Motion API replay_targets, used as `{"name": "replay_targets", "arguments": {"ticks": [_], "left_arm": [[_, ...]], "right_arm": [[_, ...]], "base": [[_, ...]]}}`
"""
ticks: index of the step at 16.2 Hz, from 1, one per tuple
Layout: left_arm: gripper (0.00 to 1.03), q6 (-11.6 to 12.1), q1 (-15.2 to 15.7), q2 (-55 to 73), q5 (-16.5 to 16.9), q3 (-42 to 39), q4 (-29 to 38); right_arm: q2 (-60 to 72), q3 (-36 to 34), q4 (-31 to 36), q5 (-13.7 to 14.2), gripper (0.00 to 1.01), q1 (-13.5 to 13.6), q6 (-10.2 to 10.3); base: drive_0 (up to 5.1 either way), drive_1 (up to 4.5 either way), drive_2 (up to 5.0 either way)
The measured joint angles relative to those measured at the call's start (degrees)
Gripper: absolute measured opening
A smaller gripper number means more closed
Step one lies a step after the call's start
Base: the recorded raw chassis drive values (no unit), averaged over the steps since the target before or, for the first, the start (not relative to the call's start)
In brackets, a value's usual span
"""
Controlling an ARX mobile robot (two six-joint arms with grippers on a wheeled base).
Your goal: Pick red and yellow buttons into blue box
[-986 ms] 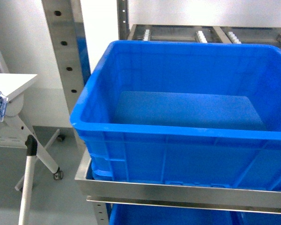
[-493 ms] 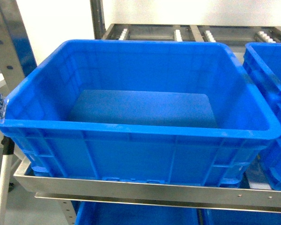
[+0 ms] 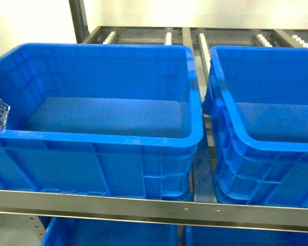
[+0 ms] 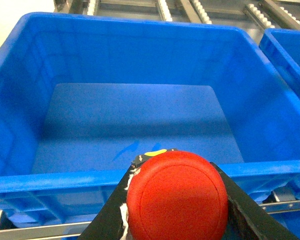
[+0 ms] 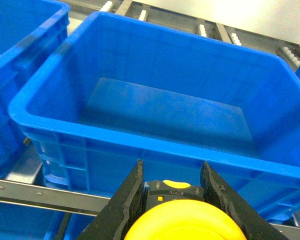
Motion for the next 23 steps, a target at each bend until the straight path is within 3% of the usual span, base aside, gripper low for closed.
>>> {"name": "replay_targets", "arguments": {"ticks": [17,20,23], "left_arm": [[0.32,0.00,0.00,0.04,-0.02,0.00,-0.11],[0.32,0.00,-0.33,0.00,0.35,0.00,-0.13],[0.32,0.00,-0.04,-0.37,0.00,0.00,0.07]], "right_arm": [[0.00,0.00,-0.13,0.00,0.31,0.00,0.00],[-0.02,0.00,-0.11,0.31,0.31,-0.02,0.00],[-0.33,0.00,0.04,0.17,0.31,0.00,0.00]], "base": [[5.0,-2.57,-2.1],[0.0,0.00,0.0],[0.2,4.50,-4.2]]}}
